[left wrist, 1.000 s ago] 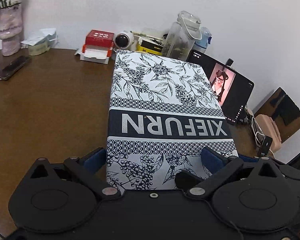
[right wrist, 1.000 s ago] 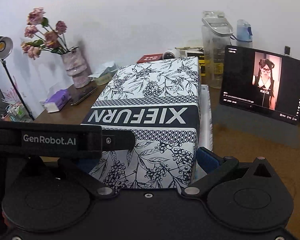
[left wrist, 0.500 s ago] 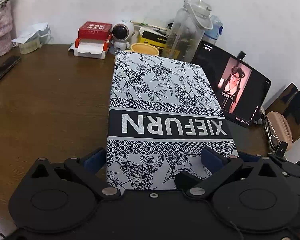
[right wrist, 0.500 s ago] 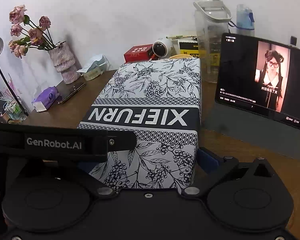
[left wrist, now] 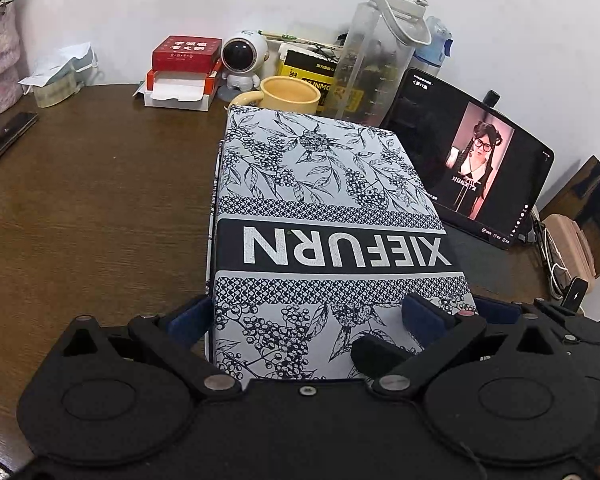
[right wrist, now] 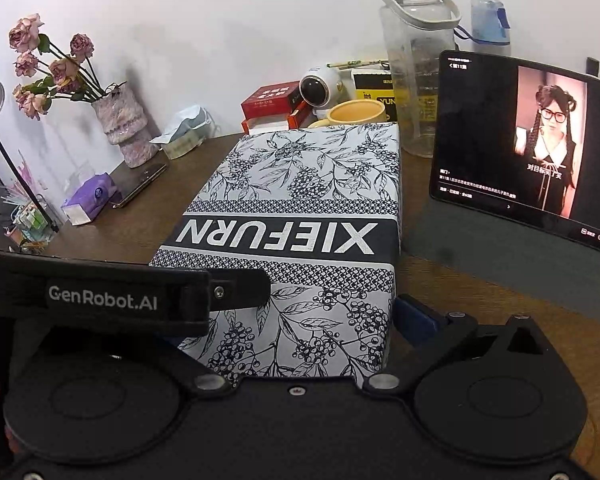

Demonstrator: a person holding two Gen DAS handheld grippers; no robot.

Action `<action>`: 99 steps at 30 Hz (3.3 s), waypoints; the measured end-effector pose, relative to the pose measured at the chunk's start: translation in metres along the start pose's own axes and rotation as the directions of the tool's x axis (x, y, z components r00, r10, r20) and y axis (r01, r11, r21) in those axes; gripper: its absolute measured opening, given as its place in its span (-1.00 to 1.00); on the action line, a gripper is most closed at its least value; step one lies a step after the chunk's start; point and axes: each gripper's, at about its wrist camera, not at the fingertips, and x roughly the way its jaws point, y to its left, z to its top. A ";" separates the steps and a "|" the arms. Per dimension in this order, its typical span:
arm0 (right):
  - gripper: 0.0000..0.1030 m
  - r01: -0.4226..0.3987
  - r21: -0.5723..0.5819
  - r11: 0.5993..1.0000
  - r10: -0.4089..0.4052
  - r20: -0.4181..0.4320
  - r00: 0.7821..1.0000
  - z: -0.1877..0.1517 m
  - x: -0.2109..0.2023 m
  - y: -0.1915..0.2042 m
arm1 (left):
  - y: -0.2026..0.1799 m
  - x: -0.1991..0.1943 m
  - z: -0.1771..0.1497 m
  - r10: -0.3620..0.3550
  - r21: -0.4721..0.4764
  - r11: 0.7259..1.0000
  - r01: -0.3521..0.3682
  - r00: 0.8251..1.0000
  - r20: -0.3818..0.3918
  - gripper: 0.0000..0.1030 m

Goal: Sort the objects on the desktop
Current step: 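Lift the XIEFURN box with both grippers and carry it over the storage box, then lower the XIEFURN box onto the storage box as a lid with both grippers, then open both grippers and withdraw them from the closed box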

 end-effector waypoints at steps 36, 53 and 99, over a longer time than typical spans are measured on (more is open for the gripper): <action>0.96 -0.048 0.076 0.996 0.055 -0.093 0.994 -0.012 0.033 -0.008 | 0.008 0.032 0.006 0.011 -0.002 1.000 -0.011 0.991 -0.133 1.00; 0.99 -0.032 0.199 0.979 0.049 -0.080 0.996 -0.018 0.038 -0.007 | 0.018 0.032 0.018 -0.019 0.018 1.000 0.022 0.987 -0.161 1.00; 1.00 0.088 -0.038 0.995 -0.083 0.136 0.987 -0.141 -0.191 0.110 | 0.079 -0.238 -0.145 -0.101 0.093 0.992 0.082 0.971 0.215 1.00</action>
